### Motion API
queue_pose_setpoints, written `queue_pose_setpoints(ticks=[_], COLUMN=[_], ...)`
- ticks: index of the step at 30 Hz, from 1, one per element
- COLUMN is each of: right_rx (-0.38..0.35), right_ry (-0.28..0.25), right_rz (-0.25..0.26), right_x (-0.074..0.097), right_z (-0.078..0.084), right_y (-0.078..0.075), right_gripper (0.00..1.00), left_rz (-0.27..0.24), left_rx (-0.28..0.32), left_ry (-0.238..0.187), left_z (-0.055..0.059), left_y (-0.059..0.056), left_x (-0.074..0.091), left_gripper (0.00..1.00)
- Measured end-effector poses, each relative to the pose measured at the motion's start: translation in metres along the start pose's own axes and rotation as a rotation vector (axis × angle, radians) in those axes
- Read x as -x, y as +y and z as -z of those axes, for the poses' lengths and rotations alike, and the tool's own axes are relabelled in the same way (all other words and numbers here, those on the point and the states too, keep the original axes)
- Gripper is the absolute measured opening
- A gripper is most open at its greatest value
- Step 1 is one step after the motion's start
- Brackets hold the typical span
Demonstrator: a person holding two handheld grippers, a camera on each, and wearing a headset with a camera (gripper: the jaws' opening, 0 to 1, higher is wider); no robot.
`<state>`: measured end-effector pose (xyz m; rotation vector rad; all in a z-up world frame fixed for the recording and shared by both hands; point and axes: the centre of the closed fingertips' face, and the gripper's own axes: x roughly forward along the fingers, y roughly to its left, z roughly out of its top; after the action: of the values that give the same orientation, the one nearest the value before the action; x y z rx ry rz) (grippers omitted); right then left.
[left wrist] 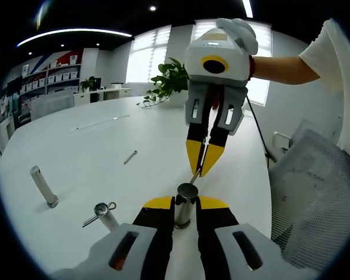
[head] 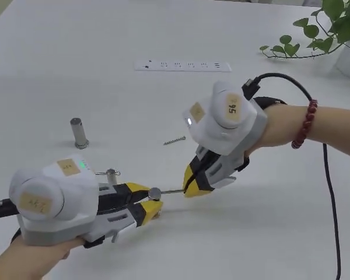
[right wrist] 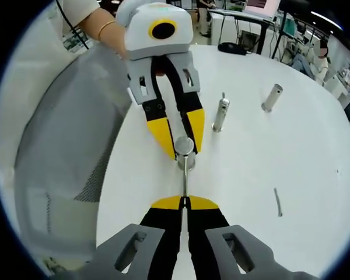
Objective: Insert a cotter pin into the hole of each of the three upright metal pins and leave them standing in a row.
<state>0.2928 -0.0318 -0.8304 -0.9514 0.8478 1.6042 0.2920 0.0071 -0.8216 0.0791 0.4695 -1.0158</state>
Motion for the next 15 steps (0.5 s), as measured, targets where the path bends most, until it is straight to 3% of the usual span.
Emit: queue_pose_setpoints(ticks=[15], right_rx=[0.096], right_ry=[0.052], right_rz=[0.009], right_x=[0.0007], right_z=[-0.0041], right_y=[-0.0037], right_gripper=[0.03], left_rz=[0.007], left_rx=[0.006], left_ry=[-0.006], left_z=[-0.0001], left_y=[0.0], left_x=[-0.0003], left_gripper=[0.12])
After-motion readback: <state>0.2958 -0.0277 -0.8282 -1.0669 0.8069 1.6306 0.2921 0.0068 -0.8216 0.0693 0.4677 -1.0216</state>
